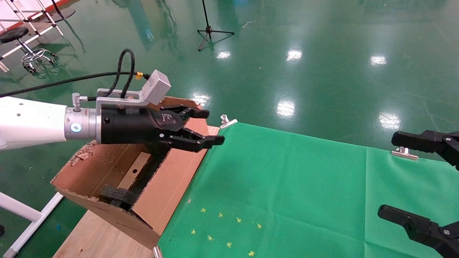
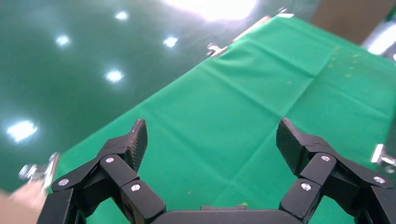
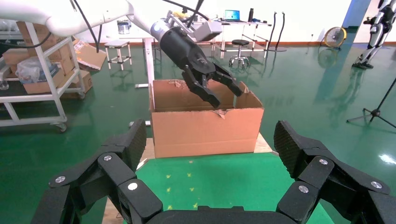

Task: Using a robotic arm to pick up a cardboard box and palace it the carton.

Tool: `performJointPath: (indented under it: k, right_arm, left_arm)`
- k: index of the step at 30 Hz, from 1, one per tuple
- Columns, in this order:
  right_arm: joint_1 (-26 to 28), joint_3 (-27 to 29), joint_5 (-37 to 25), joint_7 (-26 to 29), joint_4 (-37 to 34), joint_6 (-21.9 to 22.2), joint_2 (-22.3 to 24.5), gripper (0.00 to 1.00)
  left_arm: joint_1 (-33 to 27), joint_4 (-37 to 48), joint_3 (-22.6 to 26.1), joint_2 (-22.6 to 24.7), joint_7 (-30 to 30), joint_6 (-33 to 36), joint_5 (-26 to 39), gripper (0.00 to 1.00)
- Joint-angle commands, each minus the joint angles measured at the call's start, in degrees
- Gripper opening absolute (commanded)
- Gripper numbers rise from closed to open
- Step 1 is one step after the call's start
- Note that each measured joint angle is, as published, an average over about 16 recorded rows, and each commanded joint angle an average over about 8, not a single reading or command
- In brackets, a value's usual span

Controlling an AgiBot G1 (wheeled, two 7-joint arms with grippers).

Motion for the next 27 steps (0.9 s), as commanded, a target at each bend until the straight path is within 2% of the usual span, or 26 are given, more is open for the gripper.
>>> performJointPath:
  k: [1, 27]
  right_arm:
    - [0.0, 0.0, 0.0, 0.0, 0.0, 0.0, 0.0, 1.0]
    - [0.0, 0.0, 0.0, 0.0, 0.0, 0.0, 0.0, 1.0]
  left_arm:
    - [1.2, -1.6, -0.8, -0.1, 0.7, 0.4, -1.6, 1.0]
    - [16.2, -20.9, -10.2, -1.7, 10.0, 5.1, -22.0, 1.0]
